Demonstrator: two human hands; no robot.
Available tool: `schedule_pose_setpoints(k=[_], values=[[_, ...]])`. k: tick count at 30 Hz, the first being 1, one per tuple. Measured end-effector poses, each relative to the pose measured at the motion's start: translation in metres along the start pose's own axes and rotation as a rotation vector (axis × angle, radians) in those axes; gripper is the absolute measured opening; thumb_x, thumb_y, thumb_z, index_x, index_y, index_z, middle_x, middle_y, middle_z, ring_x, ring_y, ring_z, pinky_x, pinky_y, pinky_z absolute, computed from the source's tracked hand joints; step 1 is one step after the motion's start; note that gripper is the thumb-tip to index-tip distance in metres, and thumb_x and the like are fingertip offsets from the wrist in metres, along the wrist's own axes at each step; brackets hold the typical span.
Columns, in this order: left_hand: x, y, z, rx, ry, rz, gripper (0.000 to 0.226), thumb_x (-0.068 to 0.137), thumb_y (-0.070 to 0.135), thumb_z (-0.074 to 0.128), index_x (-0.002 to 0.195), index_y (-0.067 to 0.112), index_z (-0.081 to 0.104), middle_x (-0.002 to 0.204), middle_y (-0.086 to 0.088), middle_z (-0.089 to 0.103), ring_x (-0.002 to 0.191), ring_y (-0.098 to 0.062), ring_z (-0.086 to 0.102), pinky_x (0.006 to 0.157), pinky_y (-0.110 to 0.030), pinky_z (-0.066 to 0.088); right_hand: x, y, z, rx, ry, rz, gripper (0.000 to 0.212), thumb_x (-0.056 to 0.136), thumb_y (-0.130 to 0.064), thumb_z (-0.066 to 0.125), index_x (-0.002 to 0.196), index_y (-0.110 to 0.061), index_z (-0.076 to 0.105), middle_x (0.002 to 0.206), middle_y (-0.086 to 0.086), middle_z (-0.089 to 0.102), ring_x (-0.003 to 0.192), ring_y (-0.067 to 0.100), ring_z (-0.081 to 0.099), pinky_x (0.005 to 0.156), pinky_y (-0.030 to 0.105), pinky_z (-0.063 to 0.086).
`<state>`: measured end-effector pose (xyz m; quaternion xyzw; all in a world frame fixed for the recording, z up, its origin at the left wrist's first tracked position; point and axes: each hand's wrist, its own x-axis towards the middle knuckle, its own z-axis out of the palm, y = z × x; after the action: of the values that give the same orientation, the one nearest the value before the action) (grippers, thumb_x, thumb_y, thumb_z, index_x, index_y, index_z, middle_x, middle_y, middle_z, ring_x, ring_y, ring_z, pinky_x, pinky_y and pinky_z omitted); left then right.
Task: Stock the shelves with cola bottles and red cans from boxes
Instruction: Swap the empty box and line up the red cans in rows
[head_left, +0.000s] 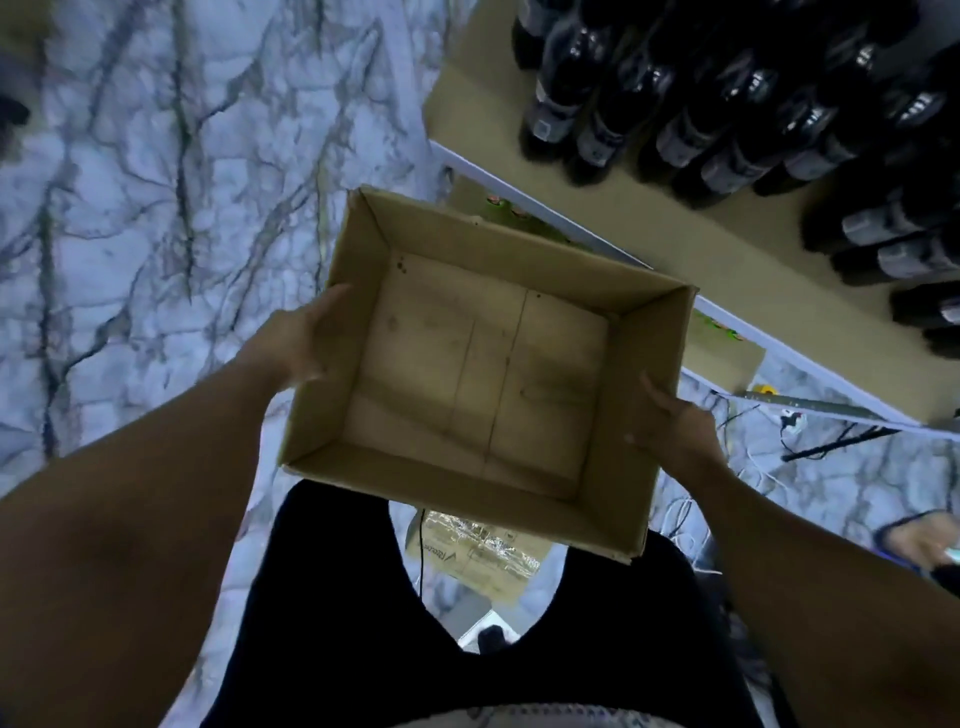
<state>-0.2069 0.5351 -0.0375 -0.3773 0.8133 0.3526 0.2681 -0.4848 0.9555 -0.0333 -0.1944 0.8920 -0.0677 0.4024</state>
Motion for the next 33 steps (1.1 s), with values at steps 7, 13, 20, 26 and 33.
schedule_pose_setpoints(k=[7, 13, 20, 26, 33], values=[[-0.069, -0.092, -0.04, -0.115, 0.129, -0.167, 0.126, 0.071, -0.012, 0.082, 0.162, 0.042, 0.015, 0.138, -0.024, 0.059, 0.116, -0.042, 0.062, 0.094, -0.046, 0.055, 0.032, -0.121, 0.001, -0.13, -0.07, -0.241, 0.089, 0.077, -0.012, 0.086, 0.152, -0.025, 0.041, 0.111, 0.025, 0.071, 0.099, 0.043, 0.068, 0.087, 0.047, 0.053], [-0.121, -0.175, -0.062, -0.322, 0.259, -0.309, 0.129, 0.067, -0.017, 0.08, 0.161, 0.045, 0.016, 0.14, -0.022, 0.059, 0.119, -0.038, 0.062, 0.092, -0.041, 0.057, 0.063, -0.252, -0.002, -0.134, -0.144, -0.438, 0.09, 0.076, -0.002, 0.085, 0.153, -0.021, 0.041, 0.143, 0.015, 0.057, 0.118, 0.034, 0.063, 0.096, 0.038, 0.052], [-0.164, -0.252, -0.12, -0.472, 0.355, -0.398, 0.117, 0.073, -0.016, 0.077, 0.163, 0.032, 0.019, 0.12, -0.019, 0.065, 0.089, -0.026, 0.06, 0.05, -0.009, 0.039, 0.082, -0.421, -0.006, -0.381, -0.153, -0.565, 0.094, 0.074, -0.011, 0.087, 0.154, -0.024, 0.04, 0.12, 0.018, 0.071, 0.102, 0.035, 0.069, 0.082, 0.04, 0.056], [-0.173, -0.294, -0.18, -0.508, 0.425, -0.434, 0.124, 0.069, -0.012, 0.078, 0.159, 0.046, 0.015, 0.119, -0.017, 0.068, 0.091, -0.034, 0.068, 0.068, -0.04, 0.059, 0.093, -0.549, -0.03, -0.45, -0.195, -0.647, 0.093, 0.08, -0.012, 0.084, 0.157, -0.023, 0.034, 0.136, 0.014, 0.063, 0.115, 0.028, 0.064, 0.091, 0.033, 0.051], [-0.124, -0.316, -0.26, -0.6, 0.491, -0.466, 0.133, 0.063, -0.01, 0.074, 0.14, 0.077, 0.009, 0.119, -0.02, 0.068, 0.091, -0.034, 0.07, 0.075, -0.053, 0.062, 0.148, -0.669, -0.08, -0.53, -0.185, -0.706, 0.097, 0.077, -0.013, 0.087, 0.156, -0.026, 0.034, 0.155, 0.01, 0.044, 0.13, 0.028, 0.057, 0.104, 0.033, 0.045]])
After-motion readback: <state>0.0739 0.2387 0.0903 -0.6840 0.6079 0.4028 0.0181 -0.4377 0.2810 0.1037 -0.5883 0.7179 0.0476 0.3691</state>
